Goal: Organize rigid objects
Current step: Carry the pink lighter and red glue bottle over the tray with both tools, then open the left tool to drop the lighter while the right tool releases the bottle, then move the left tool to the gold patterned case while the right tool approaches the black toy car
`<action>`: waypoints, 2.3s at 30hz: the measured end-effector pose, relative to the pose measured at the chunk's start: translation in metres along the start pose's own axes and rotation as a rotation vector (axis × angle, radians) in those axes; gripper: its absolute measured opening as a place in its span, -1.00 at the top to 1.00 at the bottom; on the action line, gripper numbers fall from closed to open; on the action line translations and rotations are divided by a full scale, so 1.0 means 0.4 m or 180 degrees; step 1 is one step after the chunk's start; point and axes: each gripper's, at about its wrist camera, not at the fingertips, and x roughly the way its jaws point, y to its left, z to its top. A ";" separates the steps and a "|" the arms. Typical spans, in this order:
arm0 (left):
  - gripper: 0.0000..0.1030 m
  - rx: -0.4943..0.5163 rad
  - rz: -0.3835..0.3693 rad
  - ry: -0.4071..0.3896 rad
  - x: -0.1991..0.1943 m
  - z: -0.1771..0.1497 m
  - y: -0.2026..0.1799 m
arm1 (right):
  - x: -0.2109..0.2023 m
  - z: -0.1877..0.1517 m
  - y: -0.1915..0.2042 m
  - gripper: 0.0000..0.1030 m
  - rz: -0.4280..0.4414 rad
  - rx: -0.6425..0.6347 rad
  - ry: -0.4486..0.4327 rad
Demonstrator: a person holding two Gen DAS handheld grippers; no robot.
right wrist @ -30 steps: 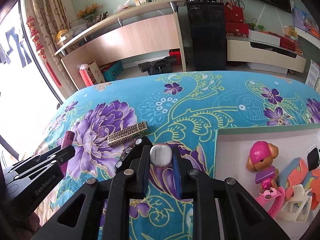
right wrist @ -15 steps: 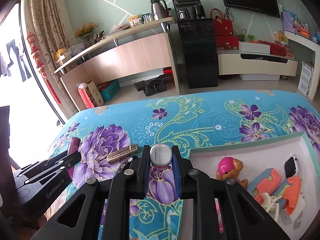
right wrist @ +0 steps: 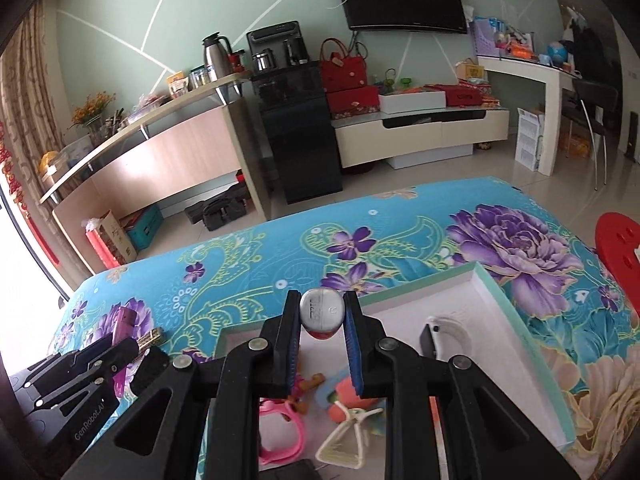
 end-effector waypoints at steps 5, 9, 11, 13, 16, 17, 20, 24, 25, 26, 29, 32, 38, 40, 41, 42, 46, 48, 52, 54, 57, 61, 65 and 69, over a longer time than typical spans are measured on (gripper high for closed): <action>0.59 0.0168 -0.0215 0.0096 0.046 -0.009 -0.081 | -0.006 0.005 -0.068 0.59 -0.0107 0.0179 0.0001; 0.59 0.0232 -0.0214 0.0194 0.077 -0.019 -0.110 | 0.004 0.003 -0.095 0.59 -0.0174 0.0207 0.0047; 0.59 0.0244 -0.0196 0.0228 0.087 -0.025 -0.114 | 0.007 0.002 -0.106 0.59 -0.0194 0.0234 0.0058; 0.59 0.0255 -0.0192 0.0254 0.093 -0.029 -0.115 | 0.013 0.001 -0.112 0.59 -0.0200 0.0265 0.0085; 0.59 0.0273 -0.0199 0.0280 0.100 -0.033 -0.122 | 0.023 -0.003 -0.114 0.59 -0.0218 0.0281 0.0155; 0.59 0.0290 -0.0199 0.0292 0.103 -0.034 -0.126 | 0.025 -0.005 -0.114 0.59 -0.0231 0.0276 0.0174; 0.59 0.0337 -0.0191 0.0356 0.114 -0.040 -0.138 | 0.029 -0.005 -0.119 0.59 -0.0259 0.0280 0.0220; 0.58 0.0344 -0.0133 0.0419 0.125 -0.044 -0.146 | 0.038 -0.011 -0.138 0.58 -0.0331 0.0347 0.0345; 0.55 0.0354 -0.0134 0.0438 0.129 -0.045 -0.148 | 0.044 -0.014 -0.143 0.58 -0.0352 0.0368 0.0384; 0.47 0.0370 -0.0128 0.0462 0.133 -0.047 -0.150 | 0.049 -0.017 -0.148 0.58 -0.0373 0.0382 0.0429; 0.10 0.0384 -0.0038 0.0448 0.133 -0.048 -0.151 | 0.061 -0.025 -0.161 0.57 -0.0394 0.0438 0.0527; -0.13 0.0350 -0.0027 0.0419 0.127 -0.046 -0.141 | 0.061 -0.026 -0.164 0.52 -0.0431 0.0439 0.0553; -0.24 0.0277 0.0049 0.0405 0.111 -0.035 -0.115 | 0.053 -0.019 -0.151 0.16 -0.0490 0.0340 0.0526; -0.30 0.0235 0.0072 0.0357 0.098 -0.029 -0.104 | 0.047 -0.015 -0.142 0.08 -0.0513 0.0277 0.0499; -0.35 0.0210 0.0085 0.0335 0.092 -0.025 -0.098 | 0.043 -0.013 -0.136 -0.10 -0.0533 0.0244 0.0480; -0.36 0.0184 0.0101 0.0317 0.087 -0.023 -0.090 | 0.038 -0.011 -0.131 -0.22 -0.0555 0.0213 0.0456; -0.45 0.0053 0.0203 0.0297 0.075 -0.013 -0.052 | 0.026 -0.002 -0.114 -0.29 -0.0586 0.0108 0.0387; -0.53 -0.0041 0.0293 0.0285 0.070 -0.011 -0.027 | 0.026 0.000 -0.107 -0.45 -0.0598 0.0070 0.0380; -0.58 -0.0262 0.0466 0.0311 0.070 -0.014 0.031 | 0.044 -0.005 -0.087 -0.47 -0.0587 0.0027 0.0453; -0.59 -0.0379 0.0531 0.0351 0.074 -0.019 0.062 | 0.053 -0.010 -0.071 -0.47 -0.0525 0.0012 0.0503; -0.60 -0.0544 0.0640 0.0400 0.076 -0.028 0.106 | 0.057 -0.014 -0.035 -0.49 -0.0464 -0.0082 0.0509; -0.76 -0.0706 0.0796 0.0422 0.073 -0.040 0.158 | 0.053 -0.020 0.021 -0.65 -0.0369 -0.0234 0.0474; -1.00 -0.0867 0.0966 0.0425 0.070 -0.051 0.207 | 0.064 -0.031 0.071 -0.65 -0.0254 -0.0364 0.0495; -1.00 -0.0998 0.1090 0.0477 0.074 -0.068 0.246 | 0.074 -0.044 0.112 -0.91 -0.0239 -0.0505 0.0498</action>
